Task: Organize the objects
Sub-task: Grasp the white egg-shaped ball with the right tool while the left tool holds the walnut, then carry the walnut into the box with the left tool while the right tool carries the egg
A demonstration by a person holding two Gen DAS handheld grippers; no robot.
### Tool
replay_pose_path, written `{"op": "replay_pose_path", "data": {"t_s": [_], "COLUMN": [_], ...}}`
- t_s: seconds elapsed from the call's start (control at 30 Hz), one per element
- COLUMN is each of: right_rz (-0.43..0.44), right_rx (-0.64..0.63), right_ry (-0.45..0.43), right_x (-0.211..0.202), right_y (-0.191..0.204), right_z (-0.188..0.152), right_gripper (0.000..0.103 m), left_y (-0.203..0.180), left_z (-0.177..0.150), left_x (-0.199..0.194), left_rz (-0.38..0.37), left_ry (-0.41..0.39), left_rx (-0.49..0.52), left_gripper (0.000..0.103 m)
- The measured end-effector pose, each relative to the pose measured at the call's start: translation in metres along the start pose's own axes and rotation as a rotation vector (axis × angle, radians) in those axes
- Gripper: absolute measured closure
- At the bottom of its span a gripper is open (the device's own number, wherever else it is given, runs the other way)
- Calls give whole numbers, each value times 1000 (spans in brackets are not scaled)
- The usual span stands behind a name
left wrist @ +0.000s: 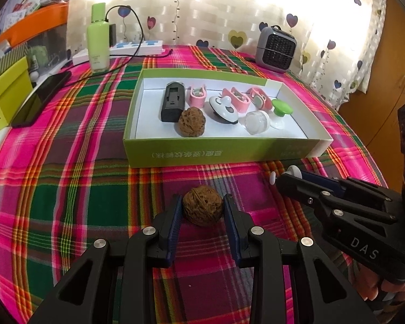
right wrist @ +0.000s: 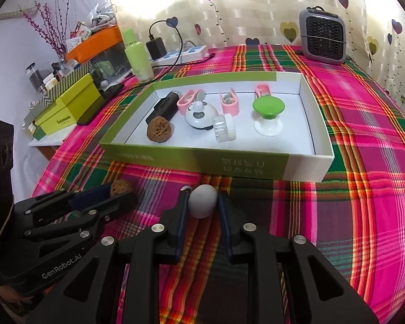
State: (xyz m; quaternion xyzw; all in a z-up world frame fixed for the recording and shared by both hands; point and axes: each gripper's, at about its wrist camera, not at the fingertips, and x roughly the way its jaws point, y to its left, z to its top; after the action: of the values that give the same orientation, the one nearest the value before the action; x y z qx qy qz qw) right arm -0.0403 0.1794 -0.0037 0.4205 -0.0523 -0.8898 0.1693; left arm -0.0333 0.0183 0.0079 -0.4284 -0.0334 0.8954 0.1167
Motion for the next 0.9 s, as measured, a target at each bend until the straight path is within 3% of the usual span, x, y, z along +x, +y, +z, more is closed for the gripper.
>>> {"op": "replay_pose_path", "data": {"t_s": [0.9], "right_rz": [-1], "right_rx": [-5], "right_ry": [-97], "right_x": [-31], "right_y": [-16], "right_z": [30], "right_gripper": [80], "left_y": [-13], "left_z": [39], "left_x": [-14], "left_rz": [-40], "left_ry": [-60], "left_rx": [-11], "left_gripper": [74]}}
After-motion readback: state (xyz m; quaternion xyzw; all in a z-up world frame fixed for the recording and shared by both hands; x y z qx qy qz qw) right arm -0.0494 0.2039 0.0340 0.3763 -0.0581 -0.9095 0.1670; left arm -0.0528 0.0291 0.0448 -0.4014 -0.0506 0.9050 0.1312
